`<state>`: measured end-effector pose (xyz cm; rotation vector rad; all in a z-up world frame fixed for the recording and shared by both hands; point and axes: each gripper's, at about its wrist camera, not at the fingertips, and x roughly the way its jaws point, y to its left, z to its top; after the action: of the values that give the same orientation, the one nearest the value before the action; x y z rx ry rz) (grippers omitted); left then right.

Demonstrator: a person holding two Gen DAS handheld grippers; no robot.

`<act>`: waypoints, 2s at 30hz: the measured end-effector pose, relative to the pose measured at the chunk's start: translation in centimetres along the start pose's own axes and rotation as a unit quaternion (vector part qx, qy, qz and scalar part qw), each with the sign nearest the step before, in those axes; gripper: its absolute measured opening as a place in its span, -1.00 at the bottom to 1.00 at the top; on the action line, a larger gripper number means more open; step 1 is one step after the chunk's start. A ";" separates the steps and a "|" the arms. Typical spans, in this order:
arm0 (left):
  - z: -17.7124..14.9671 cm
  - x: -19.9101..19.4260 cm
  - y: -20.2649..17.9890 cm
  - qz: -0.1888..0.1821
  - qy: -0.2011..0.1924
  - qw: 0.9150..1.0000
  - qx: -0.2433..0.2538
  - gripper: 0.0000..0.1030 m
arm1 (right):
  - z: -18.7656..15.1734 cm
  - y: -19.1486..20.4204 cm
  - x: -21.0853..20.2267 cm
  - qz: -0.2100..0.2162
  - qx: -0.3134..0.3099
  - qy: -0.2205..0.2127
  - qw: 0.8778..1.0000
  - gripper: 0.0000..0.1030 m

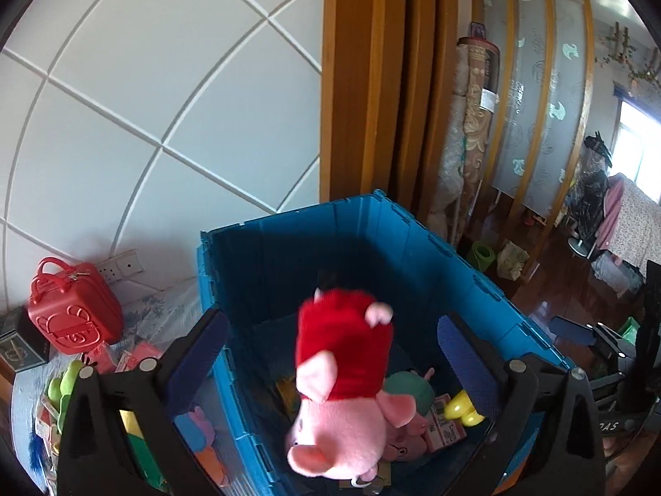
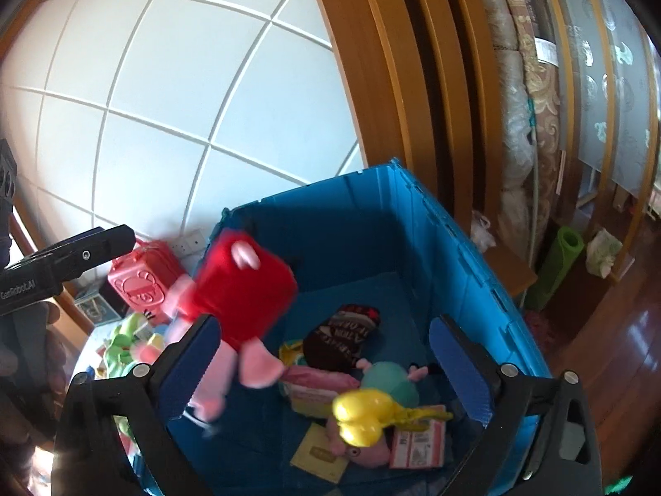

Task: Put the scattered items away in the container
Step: 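Open both tools to drop the pig plush and clip into the crate, then withdraw both tools from the crate back over the toy heap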

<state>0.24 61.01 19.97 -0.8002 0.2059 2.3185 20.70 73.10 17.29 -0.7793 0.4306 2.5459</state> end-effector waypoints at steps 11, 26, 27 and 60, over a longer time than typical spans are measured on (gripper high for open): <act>-4.9 -2.5 5.3 0.033 0.014 0.999 -0.031 1.00 | -1.7 1.2 0.2 0.013 -0.001 0.015 1.000 0.99; -13.9 -8.8 12.5 0.110 0.053 0.990 -0.072 1.00 | -3.3 11.6 0.1 0.106 -0.076 0.016 0.991 0.99; -14.6 -9.3 13.1 0.113 0.054 0.989 -0.074 1.00 | -3.5 12.4 0.2 0.110 -0.080 0.020 0.990 0.99; -36.5 -19.9 37.0 0.148 0.133 0.972 -0.121 1.00 | -20.4 39.7 2.1 0.084 -0.149 0.120 0.978 0.99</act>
<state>6.14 9.31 0.29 -1.2821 0.1710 2.5388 8.69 31.50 6.33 -1.2167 0.1956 2.7205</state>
